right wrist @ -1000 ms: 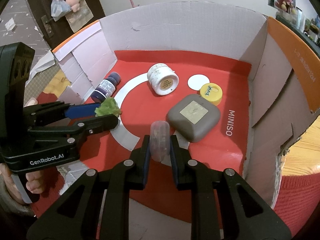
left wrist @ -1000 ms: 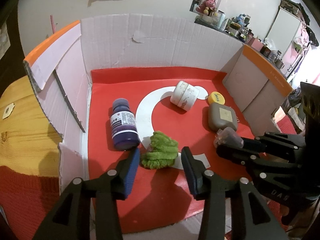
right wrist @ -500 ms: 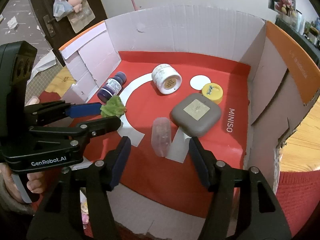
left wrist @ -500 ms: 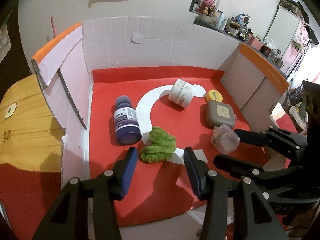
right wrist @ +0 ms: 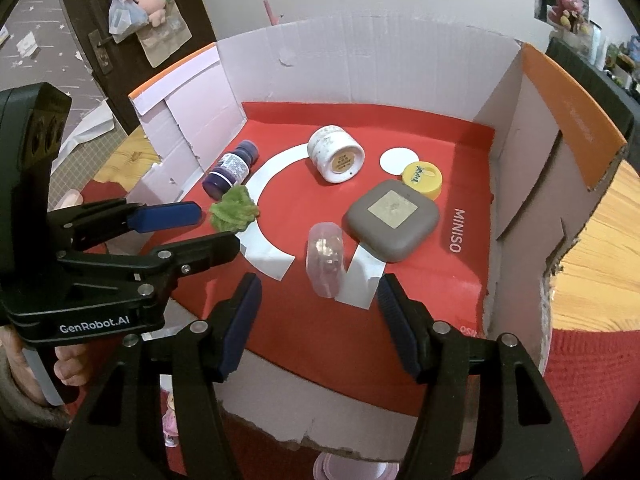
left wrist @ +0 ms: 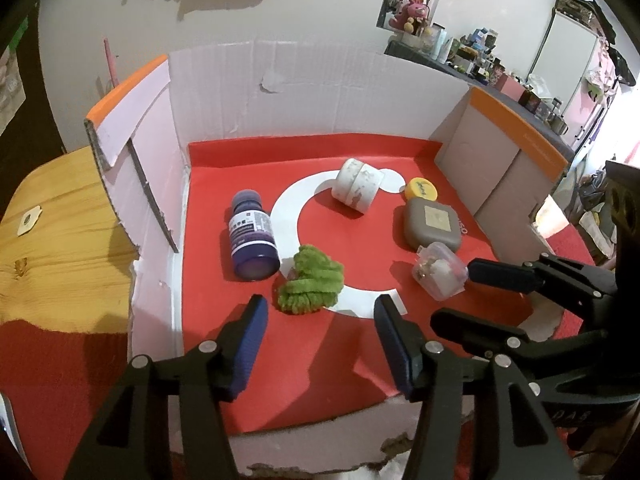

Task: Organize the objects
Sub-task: 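Withdraw both grippers up and out of the box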

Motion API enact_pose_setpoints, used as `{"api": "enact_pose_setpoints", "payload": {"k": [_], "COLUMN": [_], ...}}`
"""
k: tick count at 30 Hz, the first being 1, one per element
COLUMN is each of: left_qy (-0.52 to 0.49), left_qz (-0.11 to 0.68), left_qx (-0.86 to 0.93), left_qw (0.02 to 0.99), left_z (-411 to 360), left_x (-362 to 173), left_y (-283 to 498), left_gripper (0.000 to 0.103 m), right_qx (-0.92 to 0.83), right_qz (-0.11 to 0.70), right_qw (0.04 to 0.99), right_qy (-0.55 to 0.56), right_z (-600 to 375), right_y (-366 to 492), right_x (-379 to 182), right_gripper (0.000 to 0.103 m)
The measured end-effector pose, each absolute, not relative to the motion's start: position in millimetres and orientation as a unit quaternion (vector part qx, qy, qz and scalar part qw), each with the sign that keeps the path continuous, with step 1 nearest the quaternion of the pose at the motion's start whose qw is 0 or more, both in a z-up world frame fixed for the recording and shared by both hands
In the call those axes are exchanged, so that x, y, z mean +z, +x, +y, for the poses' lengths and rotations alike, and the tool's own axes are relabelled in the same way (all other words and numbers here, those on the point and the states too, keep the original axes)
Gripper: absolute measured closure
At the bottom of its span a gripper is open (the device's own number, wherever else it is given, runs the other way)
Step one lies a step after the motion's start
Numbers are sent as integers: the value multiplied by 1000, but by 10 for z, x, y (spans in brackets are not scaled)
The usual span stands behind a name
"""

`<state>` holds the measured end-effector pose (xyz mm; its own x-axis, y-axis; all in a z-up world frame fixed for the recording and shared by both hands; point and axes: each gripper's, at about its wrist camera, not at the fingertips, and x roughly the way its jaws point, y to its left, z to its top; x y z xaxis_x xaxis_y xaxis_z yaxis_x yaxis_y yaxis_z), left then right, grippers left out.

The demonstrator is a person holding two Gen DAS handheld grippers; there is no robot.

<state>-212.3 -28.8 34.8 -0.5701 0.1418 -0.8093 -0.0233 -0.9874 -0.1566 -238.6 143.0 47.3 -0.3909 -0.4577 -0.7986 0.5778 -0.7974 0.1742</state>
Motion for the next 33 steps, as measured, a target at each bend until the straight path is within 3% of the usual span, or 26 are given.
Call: {"api": "enact_pose_setpoints", "payload": {"k": [9,16,24,33], "left_qy": [-454,-442,-436,-424], "left_qz": [-64,-60,-65,-68], "left_qx": [888,894,897,902], "left_qw": [44,37,32,32], "left_z": [-268,-236,-262,-267], "left_x": [402,463,497,550], "left_y": [-2057,-1984,-1868,-1730], "left_gripper": [45,36,36,26], "right_qx": [-836,-840,-844,-850], "right_qz": [67,69,75,90], "right_qw": [313,312,310,306], "right_qy": [446,438,431,420], "right_z": [1445,1450,1449,1436], "right_y": [-2318,-2240,-2137,-1969], "right_x": [529,583,637,705], "right_gripper": [37,32,32,24]}}
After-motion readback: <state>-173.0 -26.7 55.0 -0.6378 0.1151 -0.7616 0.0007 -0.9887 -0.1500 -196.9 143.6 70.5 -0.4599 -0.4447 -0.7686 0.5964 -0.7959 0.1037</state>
